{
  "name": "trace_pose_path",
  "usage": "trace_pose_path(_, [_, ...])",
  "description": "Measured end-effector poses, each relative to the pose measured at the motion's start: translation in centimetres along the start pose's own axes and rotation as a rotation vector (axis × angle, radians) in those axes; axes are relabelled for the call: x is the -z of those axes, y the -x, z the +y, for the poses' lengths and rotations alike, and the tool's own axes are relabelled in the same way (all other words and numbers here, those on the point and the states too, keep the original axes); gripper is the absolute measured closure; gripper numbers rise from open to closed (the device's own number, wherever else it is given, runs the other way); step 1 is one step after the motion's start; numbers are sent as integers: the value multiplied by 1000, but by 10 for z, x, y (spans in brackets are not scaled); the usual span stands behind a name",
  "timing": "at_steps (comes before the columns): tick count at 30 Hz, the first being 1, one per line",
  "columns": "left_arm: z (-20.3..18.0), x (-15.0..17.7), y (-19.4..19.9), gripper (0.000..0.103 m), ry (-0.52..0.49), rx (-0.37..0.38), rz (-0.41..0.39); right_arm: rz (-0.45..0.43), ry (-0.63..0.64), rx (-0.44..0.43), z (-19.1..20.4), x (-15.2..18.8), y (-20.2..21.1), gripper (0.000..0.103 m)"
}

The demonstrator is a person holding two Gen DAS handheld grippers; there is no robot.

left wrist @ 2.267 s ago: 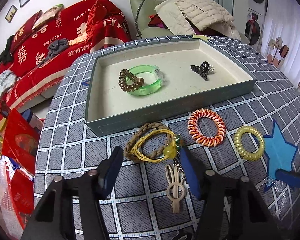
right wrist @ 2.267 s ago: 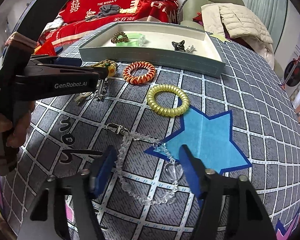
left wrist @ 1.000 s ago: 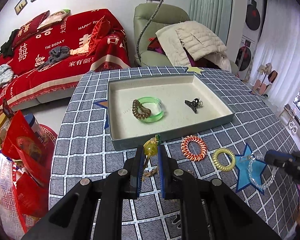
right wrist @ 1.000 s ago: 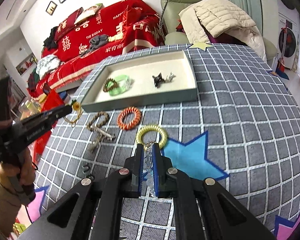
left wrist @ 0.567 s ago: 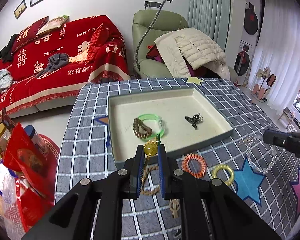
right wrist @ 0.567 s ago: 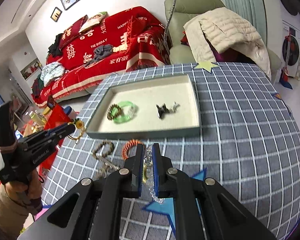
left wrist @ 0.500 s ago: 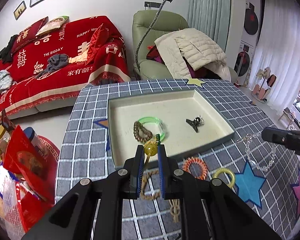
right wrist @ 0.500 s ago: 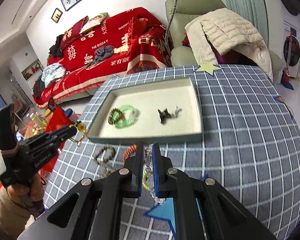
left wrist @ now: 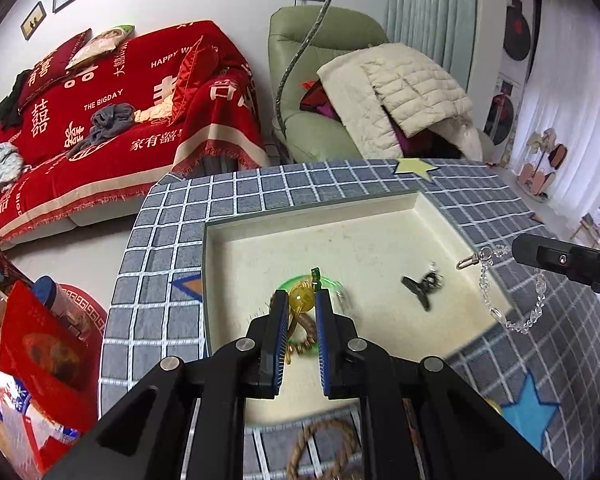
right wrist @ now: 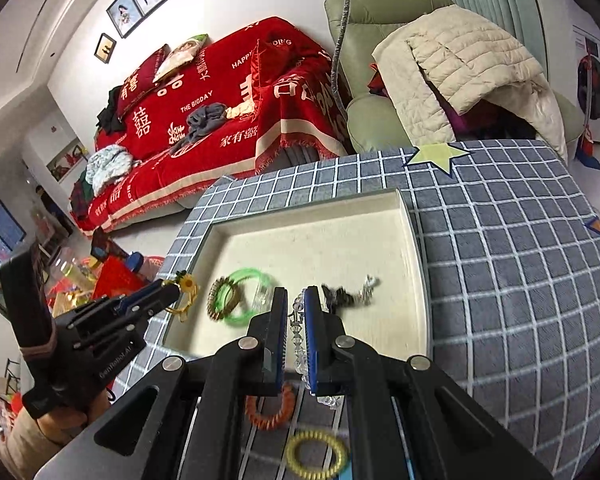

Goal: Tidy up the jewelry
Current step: 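Carry the yellow keychain into the tray with the left tool while the right tool carries the crystal chain, then open the left tool over the green bangle while the right tool drops the crystal chain beside the claw clip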

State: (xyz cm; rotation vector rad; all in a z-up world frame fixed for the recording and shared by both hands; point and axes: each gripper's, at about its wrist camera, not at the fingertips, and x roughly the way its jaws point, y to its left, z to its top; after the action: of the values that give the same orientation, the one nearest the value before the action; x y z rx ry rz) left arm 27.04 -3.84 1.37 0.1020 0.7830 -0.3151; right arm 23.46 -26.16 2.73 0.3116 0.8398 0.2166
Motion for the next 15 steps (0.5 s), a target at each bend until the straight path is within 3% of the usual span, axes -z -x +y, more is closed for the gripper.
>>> trace_pose_path(15, [-4,0,-60,69,-28,-83,60,46,-73,54,-38,-7,-70,94])
